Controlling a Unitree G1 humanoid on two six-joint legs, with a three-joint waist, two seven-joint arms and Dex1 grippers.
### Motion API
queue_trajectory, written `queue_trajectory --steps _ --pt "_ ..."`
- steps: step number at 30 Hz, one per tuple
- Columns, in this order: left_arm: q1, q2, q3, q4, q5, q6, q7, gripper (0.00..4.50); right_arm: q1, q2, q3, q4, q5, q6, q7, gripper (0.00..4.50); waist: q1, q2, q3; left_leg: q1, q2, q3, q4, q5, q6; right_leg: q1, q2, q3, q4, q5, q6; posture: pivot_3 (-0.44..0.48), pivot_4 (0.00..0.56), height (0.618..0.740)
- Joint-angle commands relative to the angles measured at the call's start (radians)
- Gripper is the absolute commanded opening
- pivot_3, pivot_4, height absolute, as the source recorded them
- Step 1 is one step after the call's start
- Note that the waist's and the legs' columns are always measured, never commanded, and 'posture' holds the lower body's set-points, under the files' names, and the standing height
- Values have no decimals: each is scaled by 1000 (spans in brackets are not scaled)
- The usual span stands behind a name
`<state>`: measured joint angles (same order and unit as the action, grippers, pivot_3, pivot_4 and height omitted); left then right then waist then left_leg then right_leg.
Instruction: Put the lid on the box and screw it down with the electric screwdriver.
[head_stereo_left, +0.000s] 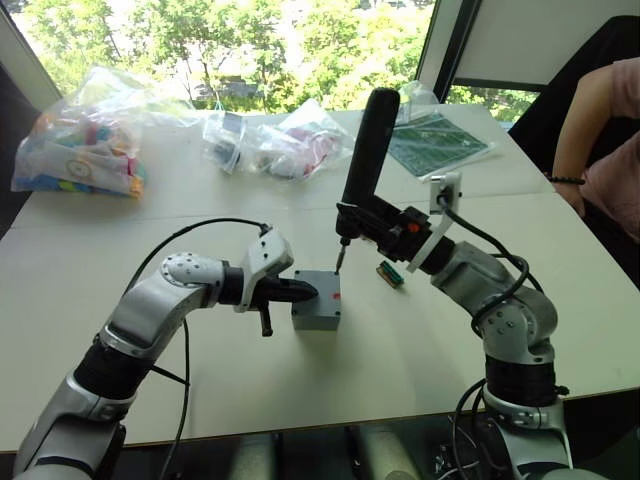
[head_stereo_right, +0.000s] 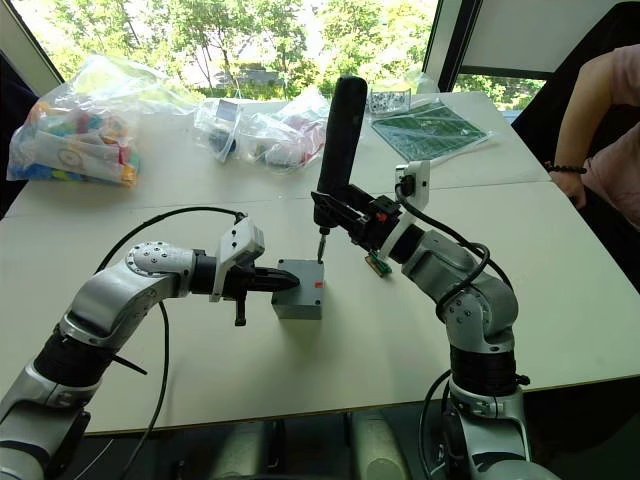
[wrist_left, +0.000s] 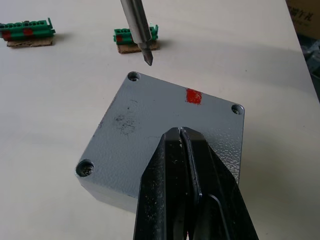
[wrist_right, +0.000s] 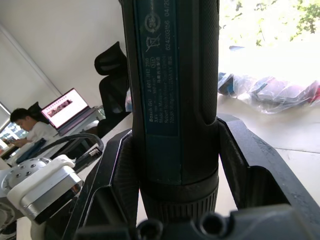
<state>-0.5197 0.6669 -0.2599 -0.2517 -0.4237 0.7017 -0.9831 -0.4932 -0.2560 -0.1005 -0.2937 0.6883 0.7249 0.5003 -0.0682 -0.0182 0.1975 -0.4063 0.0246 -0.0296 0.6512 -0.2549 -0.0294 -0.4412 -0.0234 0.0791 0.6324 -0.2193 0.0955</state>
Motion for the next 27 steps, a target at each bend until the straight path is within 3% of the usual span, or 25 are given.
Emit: queue_trajectory --steps 1,18,27 --pt "10 5 -1 -1 15 -4 -6 0 -18 14 20 -7 -28 -79 13 1864 0 0 0 0 0 0 0 0 0 0 0 0 0 0 0 0 150 740" --pt "28 10 4 -2 21 -11 -11 0 36 -60 110 48 -133 -175 116 1864 1 -1 -1 4 0 0 0 0 0 4 0 0 0 0 0 0 150 740" --pt "30 6 5 -5 28 -9 -13 0 36 -24 61 71 -79 -144 86 1864 0 -1 -1 14 0 0 -2 0 0 13 0 0 -1 -3 -3 0 150 740"
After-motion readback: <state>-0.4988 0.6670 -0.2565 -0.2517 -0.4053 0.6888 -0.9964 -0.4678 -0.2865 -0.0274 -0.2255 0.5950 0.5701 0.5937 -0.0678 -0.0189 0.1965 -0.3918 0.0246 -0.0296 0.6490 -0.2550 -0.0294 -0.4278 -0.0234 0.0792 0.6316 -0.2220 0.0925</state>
